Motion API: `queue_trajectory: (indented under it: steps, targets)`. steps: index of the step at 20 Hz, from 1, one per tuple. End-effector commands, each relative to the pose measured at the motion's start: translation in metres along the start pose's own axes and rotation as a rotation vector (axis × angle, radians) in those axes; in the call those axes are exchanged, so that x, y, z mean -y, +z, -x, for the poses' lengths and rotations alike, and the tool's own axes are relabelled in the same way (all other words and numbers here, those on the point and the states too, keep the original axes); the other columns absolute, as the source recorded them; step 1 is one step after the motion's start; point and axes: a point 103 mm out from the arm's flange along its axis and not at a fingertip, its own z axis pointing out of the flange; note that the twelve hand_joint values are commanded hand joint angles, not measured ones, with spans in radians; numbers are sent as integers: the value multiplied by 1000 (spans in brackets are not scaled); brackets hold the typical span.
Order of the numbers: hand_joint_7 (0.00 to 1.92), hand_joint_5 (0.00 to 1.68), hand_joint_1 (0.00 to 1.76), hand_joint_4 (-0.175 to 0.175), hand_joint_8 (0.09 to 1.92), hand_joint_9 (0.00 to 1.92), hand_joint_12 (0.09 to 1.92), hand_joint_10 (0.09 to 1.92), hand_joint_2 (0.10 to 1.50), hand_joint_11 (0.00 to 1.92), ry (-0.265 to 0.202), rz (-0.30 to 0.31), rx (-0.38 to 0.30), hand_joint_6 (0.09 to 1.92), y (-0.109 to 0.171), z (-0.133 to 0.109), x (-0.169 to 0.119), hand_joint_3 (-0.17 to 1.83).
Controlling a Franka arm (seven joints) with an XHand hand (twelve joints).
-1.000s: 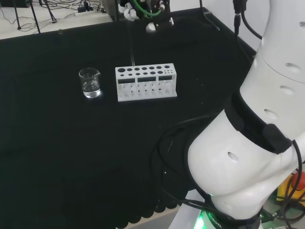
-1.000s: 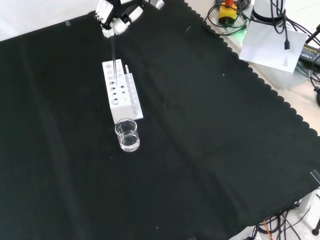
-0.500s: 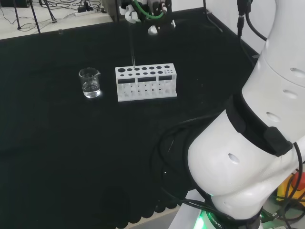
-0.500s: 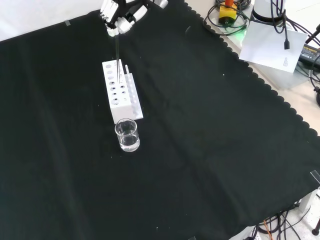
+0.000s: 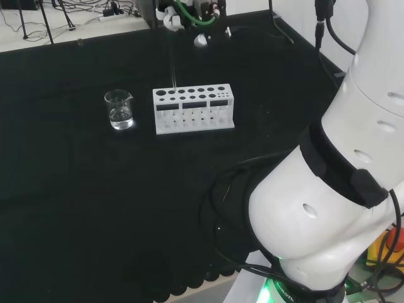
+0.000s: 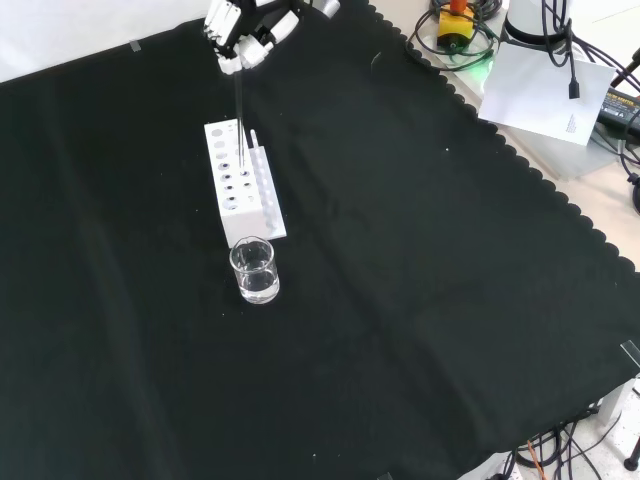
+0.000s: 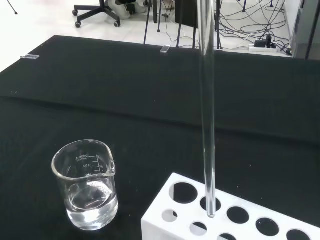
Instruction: Put the glass rod back on the white test tube rack.
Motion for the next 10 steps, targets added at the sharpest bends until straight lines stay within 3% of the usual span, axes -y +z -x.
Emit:
queue_trajectory:
  steps: [1, 3, 6, 7, 8, 10]
  targets:
    - [710, 709, 1355, -175, 1432, 808, 987, 1643, 1229, 1500, 1, -8, -2, 939, 8, -4, -5, 0]
    - [892, 948, 1387, -175, 1203, 1001, 929, 1418, 1178, 1527, 6, -9, -1, 571, 10, -4, -8, -95]
    - [1011, 1136, 1407, -175, 1042, 1121, 882, 1262, 1150, 1547, 6, -12, -1, 251, 11, -3, -8, -166]
    - [933, 1025, 1394, -175, 1135, 1035, 886, 1354, 1165, 1544, 8, -14, -2, 428, 12, -1, -8, -113]
    - [939, 1019, 1396, -175, 1135, 1044, 874, 1353, 1166, 1551, 10, -16, 0, 451, 14, 0, -8, -124]
    - [996, 1106, 1405, -175, 1063, 1105, 870, 1282, 1154, 1553, 1, -12, -4, 306, 16, 1, -10, -159]
